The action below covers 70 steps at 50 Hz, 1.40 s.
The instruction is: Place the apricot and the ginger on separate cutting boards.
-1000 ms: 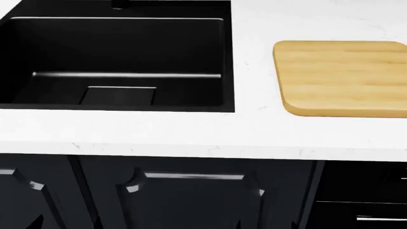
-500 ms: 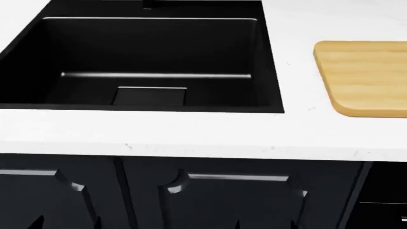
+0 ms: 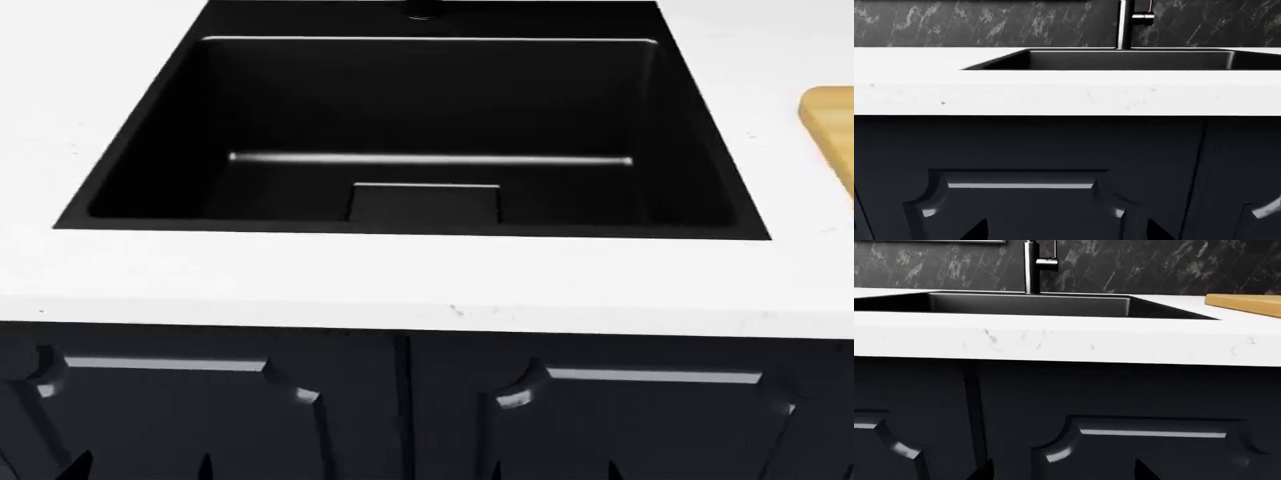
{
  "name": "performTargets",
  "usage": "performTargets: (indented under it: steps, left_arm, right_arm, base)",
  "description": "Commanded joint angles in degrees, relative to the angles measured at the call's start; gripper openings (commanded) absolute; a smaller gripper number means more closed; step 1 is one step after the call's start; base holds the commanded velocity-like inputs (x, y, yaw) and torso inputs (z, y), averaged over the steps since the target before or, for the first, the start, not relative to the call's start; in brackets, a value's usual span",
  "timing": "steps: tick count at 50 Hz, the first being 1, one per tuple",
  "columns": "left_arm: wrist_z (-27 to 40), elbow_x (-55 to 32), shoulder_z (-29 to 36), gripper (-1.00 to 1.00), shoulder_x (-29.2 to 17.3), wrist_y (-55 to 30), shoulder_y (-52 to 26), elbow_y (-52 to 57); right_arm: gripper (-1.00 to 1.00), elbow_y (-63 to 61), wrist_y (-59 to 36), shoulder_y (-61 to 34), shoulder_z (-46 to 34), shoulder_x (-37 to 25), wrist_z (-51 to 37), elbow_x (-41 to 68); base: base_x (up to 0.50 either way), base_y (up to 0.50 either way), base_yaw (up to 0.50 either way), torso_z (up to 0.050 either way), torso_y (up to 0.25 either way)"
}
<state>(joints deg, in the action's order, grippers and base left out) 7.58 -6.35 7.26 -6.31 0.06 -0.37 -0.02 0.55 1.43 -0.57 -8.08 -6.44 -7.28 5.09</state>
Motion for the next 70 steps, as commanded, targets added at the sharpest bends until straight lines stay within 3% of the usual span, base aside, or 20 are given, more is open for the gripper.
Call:
performTargets:
  steps: [1, 70]
  left_arm:
    - [0.72, -0.51, 0.75, 1.0, -0.55, 0.13, -0.1, -0.1]
    - [3.26, -3.5, 3.42, 1.0, -2.97, 0.82, -0.53, -0.39]
  right_arm:
    - [1.0, 0.08, 0.1, -0.06, -0.7, -0.6, -0.69, 0.49]
    - [1.0, 0.36, -0.07, -0.71, -3.5, -2.87, -3.42, 3.27]
  base:
    - [0.0, 0.45, 0.0, 0.0, 0.0]
    - [0.0, 0.45, 0.0, 0.0, 0.0]
